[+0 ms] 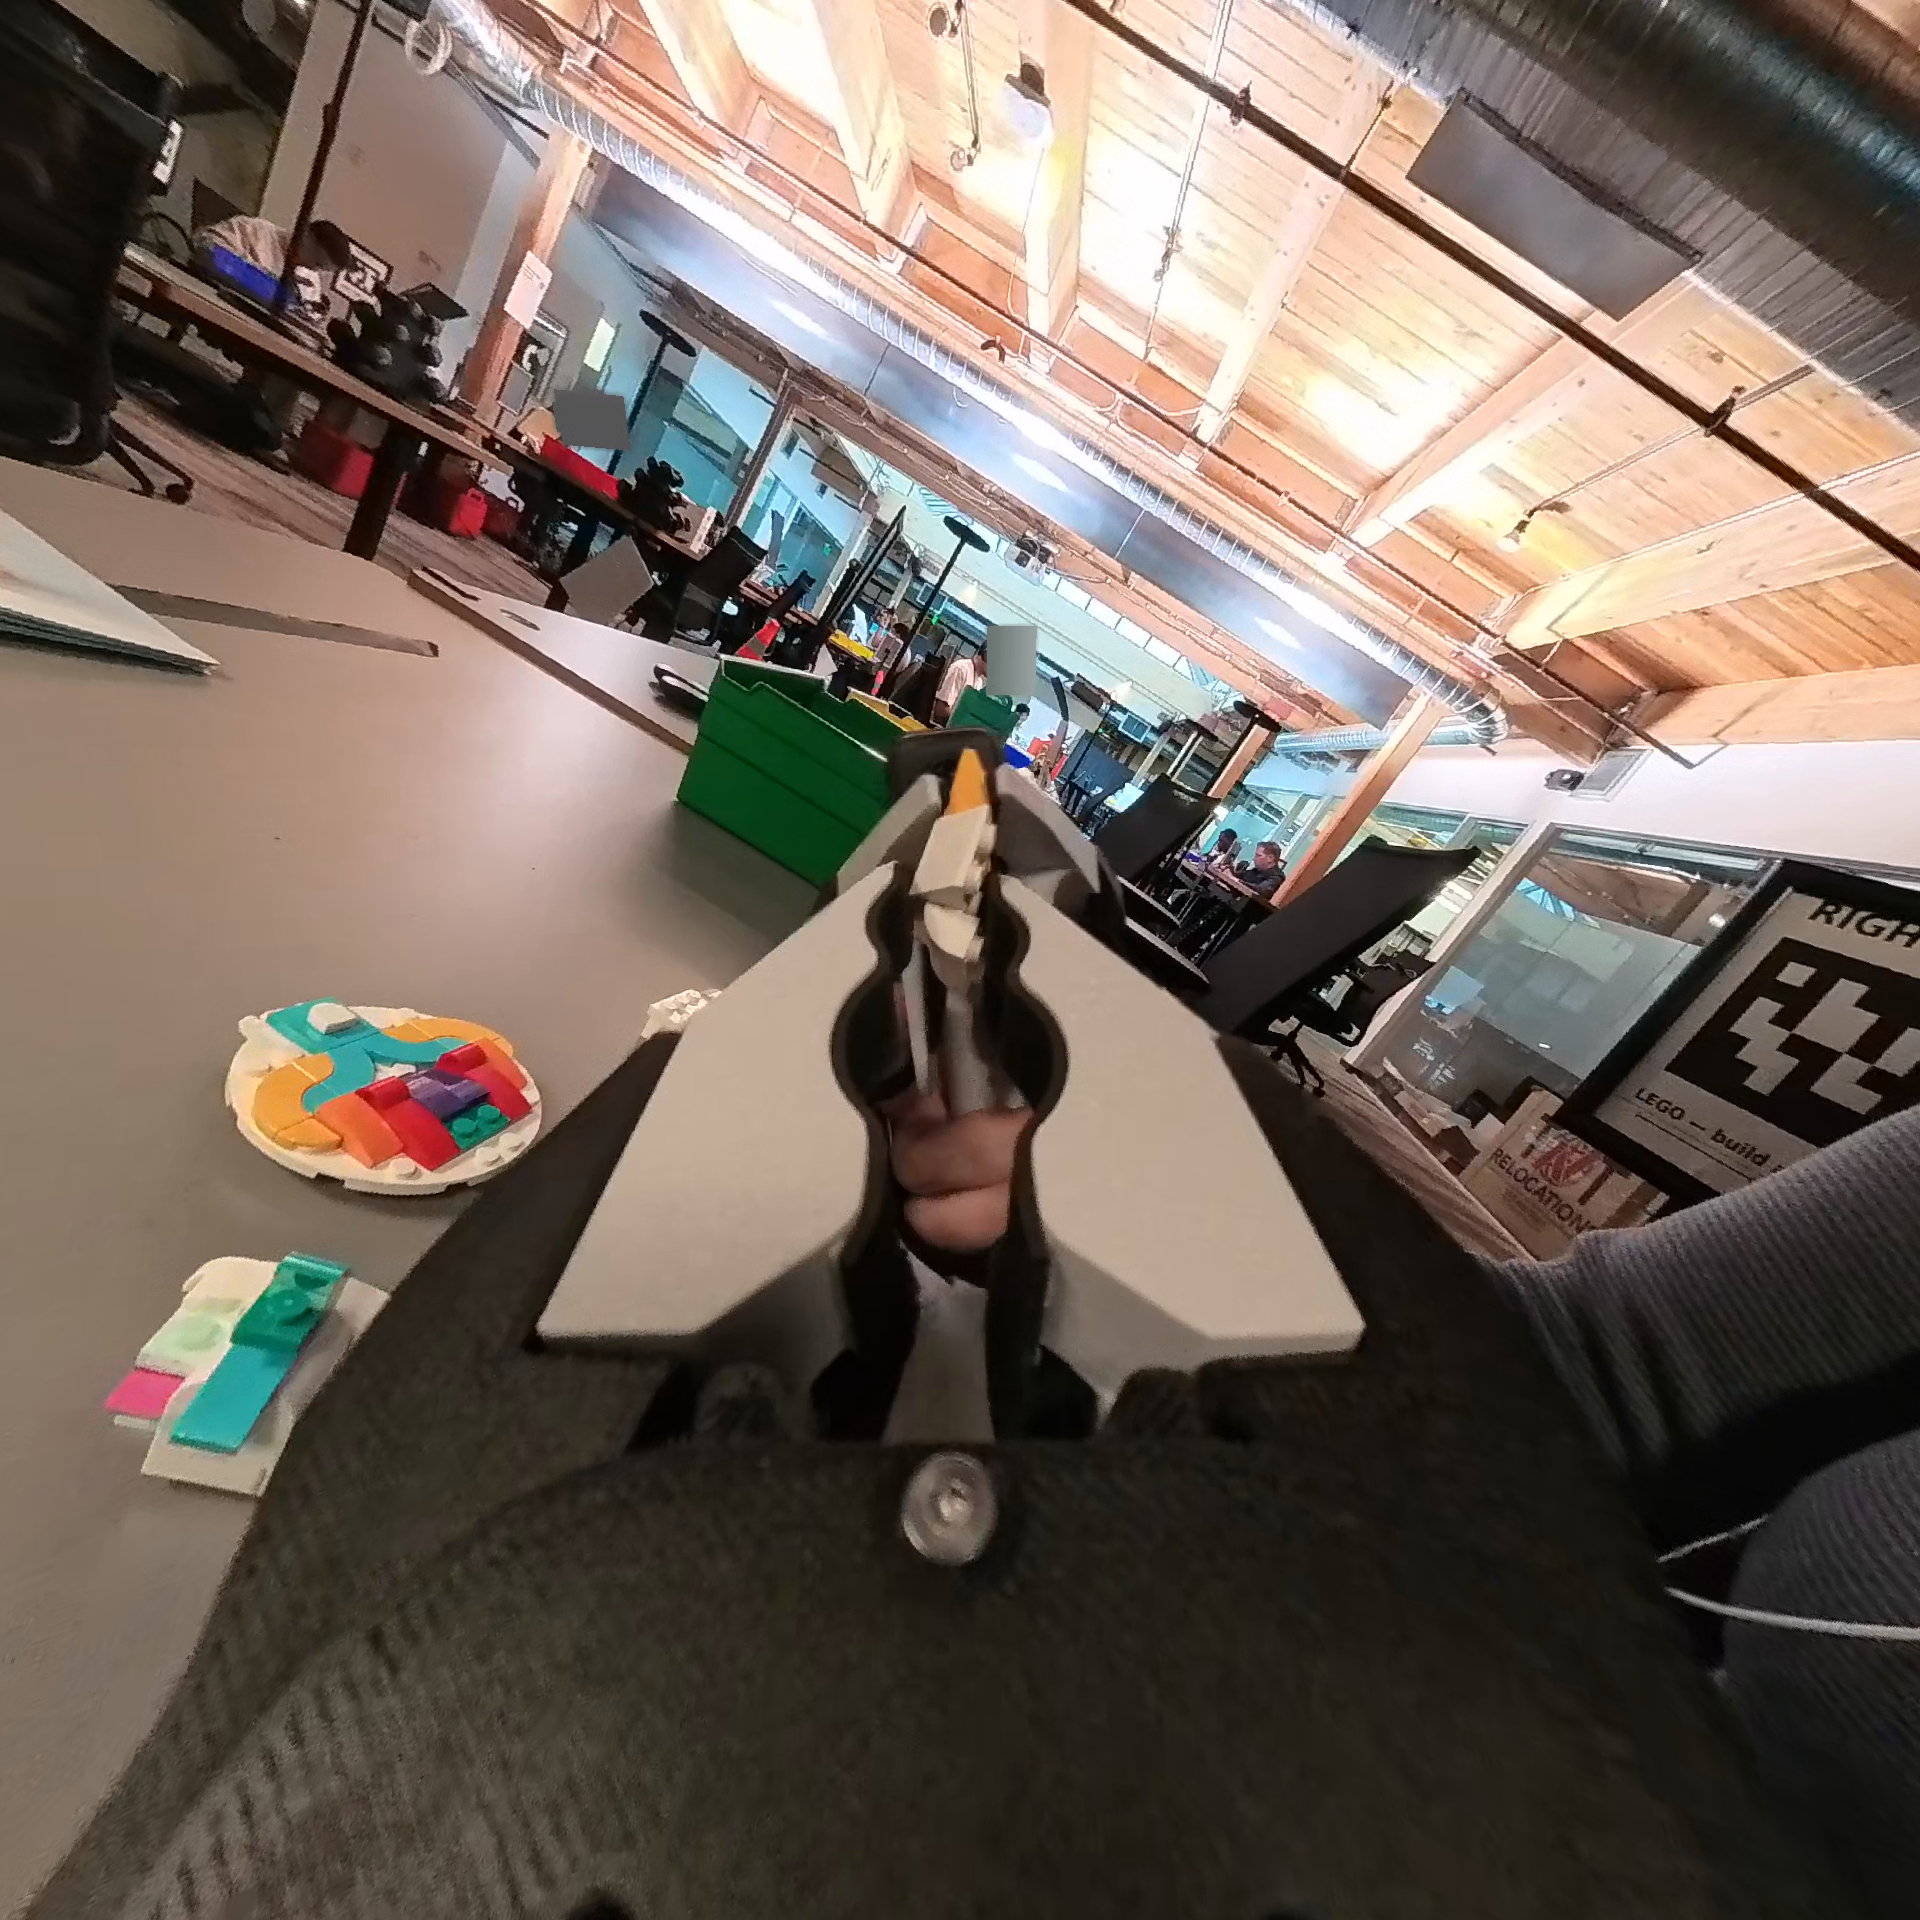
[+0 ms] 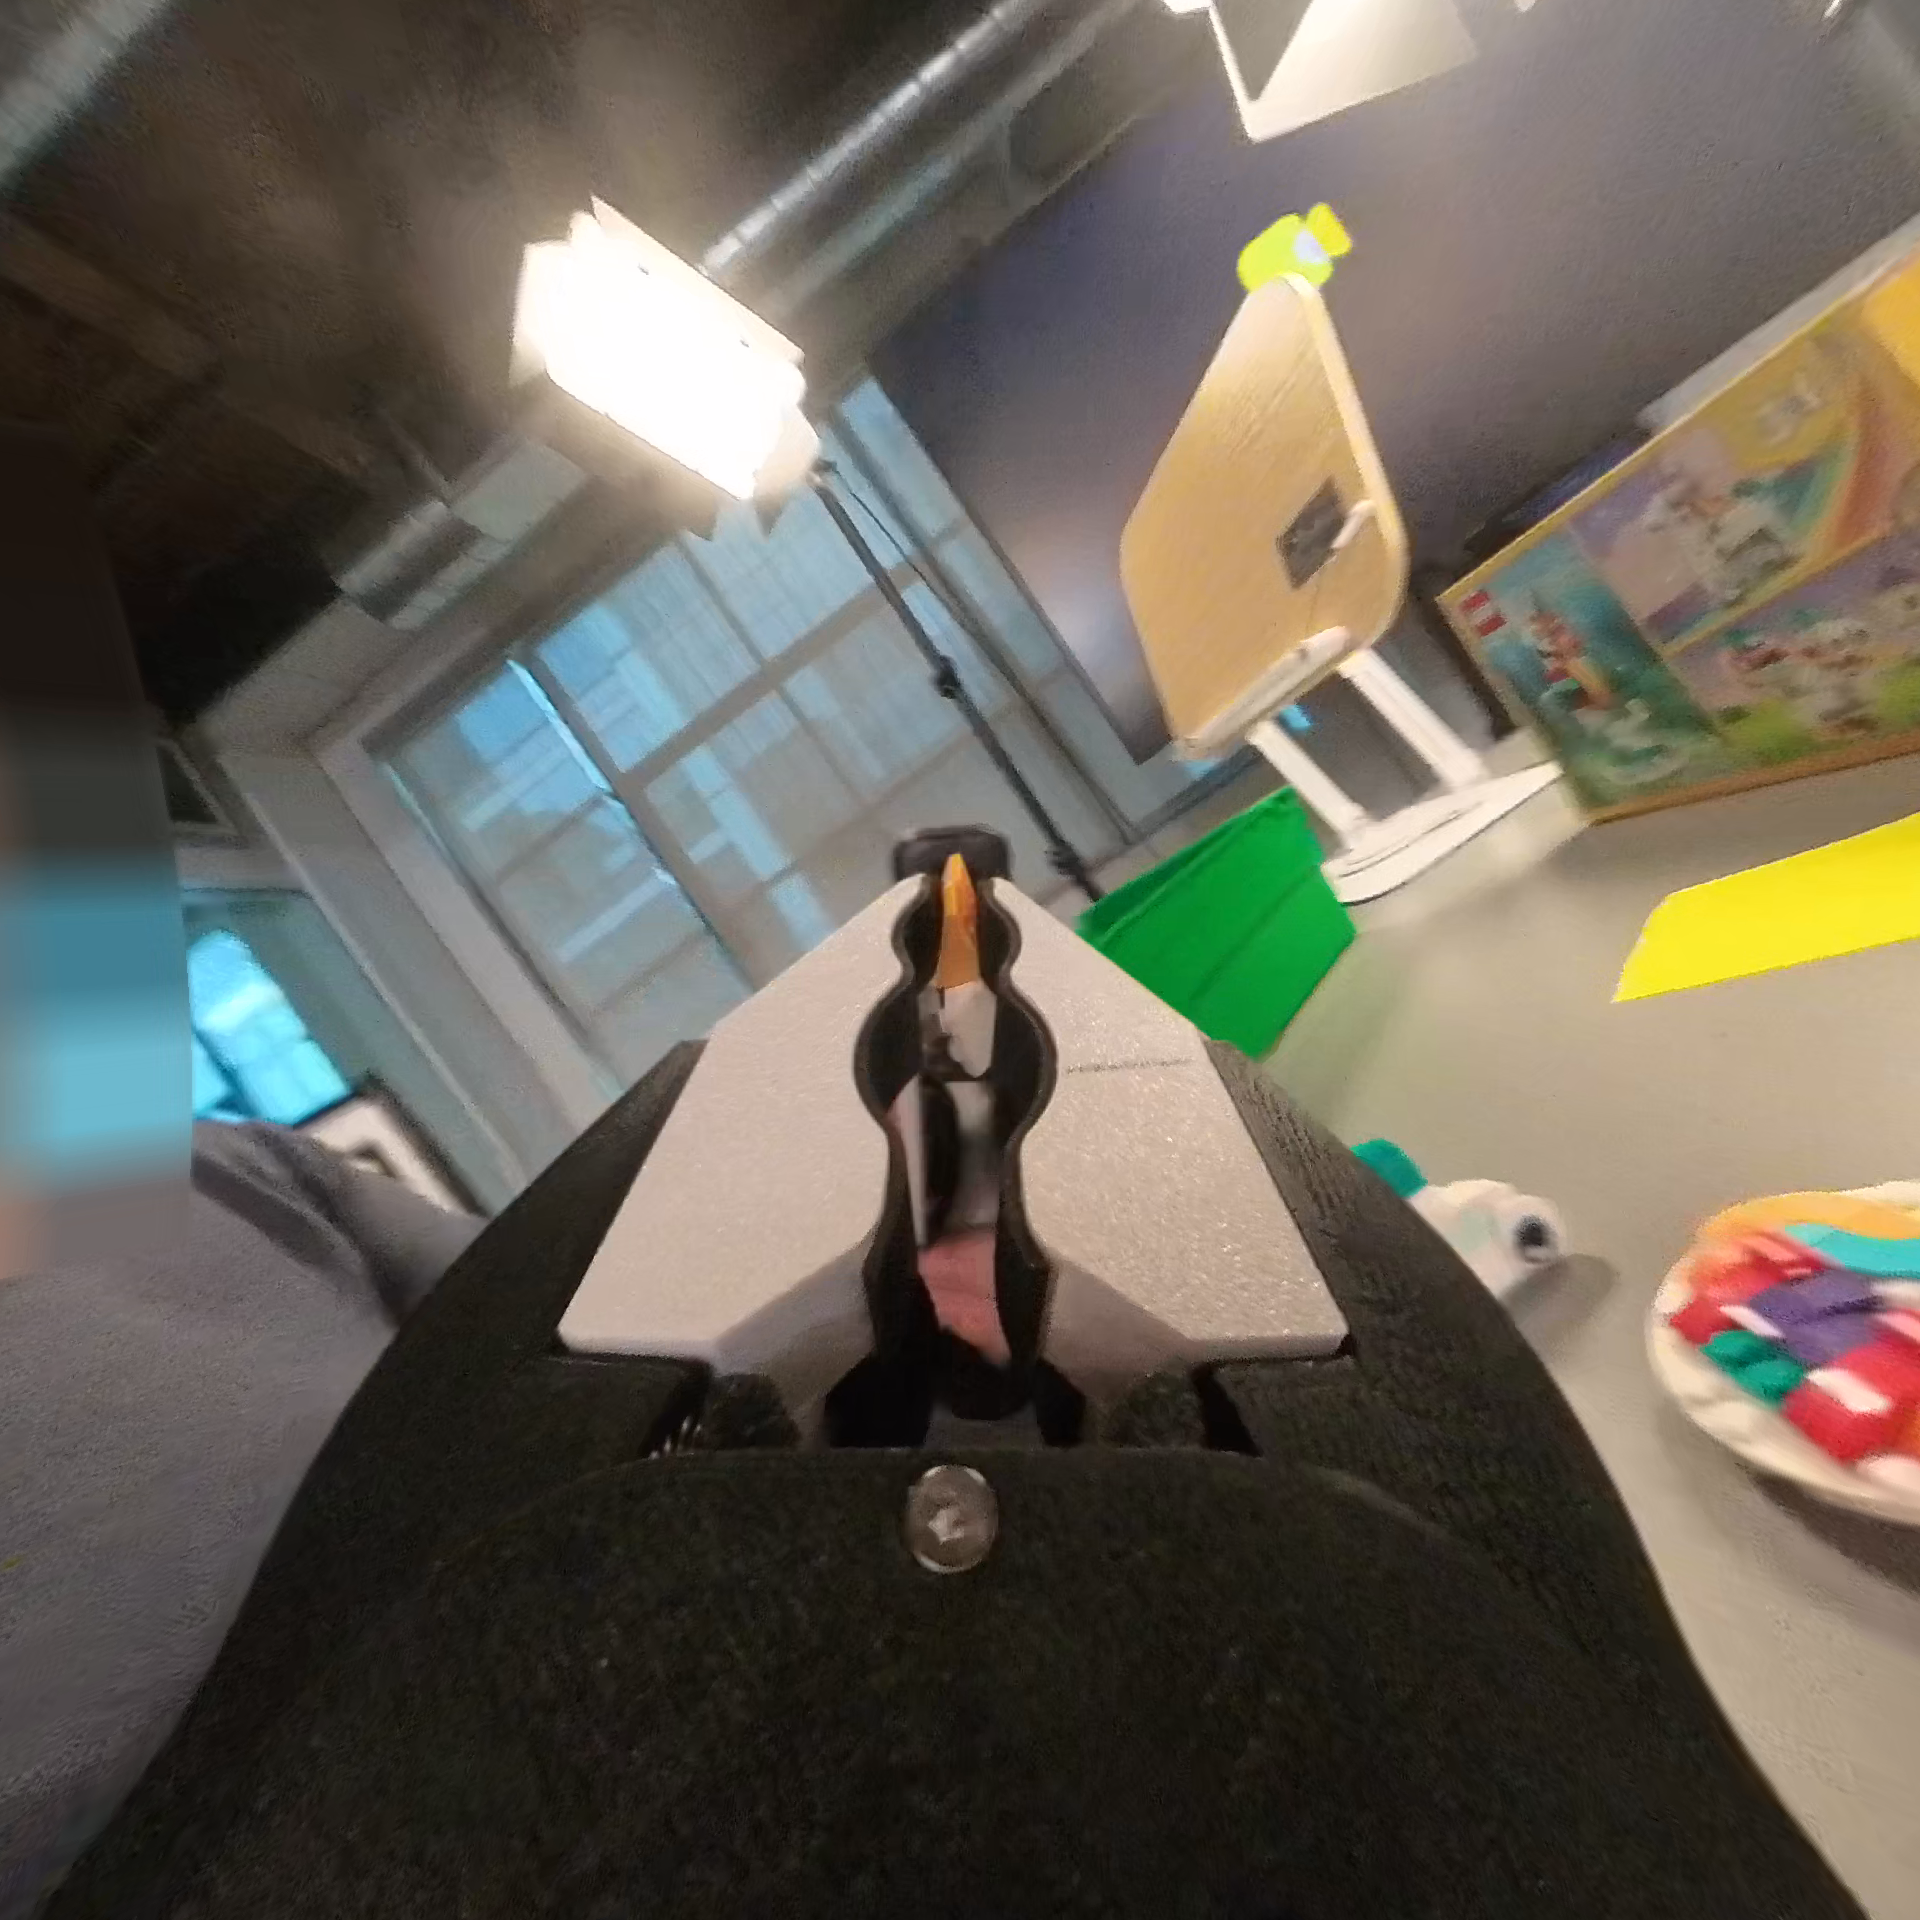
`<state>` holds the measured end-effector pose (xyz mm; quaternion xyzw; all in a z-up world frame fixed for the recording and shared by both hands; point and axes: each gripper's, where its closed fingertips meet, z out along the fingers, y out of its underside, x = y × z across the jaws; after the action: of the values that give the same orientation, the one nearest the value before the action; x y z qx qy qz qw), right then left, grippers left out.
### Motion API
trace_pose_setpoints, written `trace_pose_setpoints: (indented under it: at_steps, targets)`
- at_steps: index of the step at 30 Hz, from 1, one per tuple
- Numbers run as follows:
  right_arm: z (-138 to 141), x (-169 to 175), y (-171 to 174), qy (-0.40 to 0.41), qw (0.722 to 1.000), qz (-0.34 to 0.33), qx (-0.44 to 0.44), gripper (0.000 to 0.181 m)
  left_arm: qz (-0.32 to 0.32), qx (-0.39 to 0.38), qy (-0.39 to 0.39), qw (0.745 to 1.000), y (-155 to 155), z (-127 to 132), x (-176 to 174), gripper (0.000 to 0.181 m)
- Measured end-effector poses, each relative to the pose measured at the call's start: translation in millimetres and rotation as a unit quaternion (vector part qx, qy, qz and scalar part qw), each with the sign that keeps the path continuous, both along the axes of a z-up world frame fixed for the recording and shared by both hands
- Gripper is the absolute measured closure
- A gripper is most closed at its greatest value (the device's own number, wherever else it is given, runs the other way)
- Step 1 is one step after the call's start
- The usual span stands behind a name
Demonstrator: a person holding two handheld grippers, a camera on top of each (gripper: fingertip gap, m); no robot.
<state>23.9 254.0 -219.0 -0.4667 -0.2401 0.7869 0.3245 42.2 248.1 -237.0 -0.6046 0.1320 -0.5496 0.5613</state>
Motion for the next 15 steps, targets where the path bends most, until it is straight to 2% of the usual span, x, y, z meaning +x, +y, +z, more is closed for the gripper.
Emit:
trace_pose_setpoints:
  at_steps: [3, 7, 12, 13, 14, 15]
  targets:
    - [-3, -1, 4, -0.067, 0.984, -0.109, 0.124, 0.178, 0.015, -0.013, -0.003, 1.000, 3, -1, 0, 0.170]
    - [-4, 0, 8, -0.136, 0.925, -0.231, 0.270, 0.176, 0.021, -0.030, -0.018, 0.999, 5, -2, 0, 0.169]
    - [-2, 1, 9, -0.166, 0.878, -0.295, 0.339, 0.176, 0.031, -0.031, -0.016, 0.999, 4, -1, 2, 0.169]
    - [0, 2, 9, -0.170, 0.863, -0.315, 0.357, 0.178, 0.052, -0.046, -0.004, 0.998, 9, -7, -1, 0.172]
    - [3, 2, 6, -0.164, 0.861, -0.314, 0.364, 0.178, 0.091, -0.055, 0.028, 0.994, 17, -18, -7, 0.173]
    - [6, 2, 4, -0.147, 0.881, -0.295, 0.340, 0.178, 0.096, -0.058, 0.028, 0.993, 18, -20, -10, 0.172]
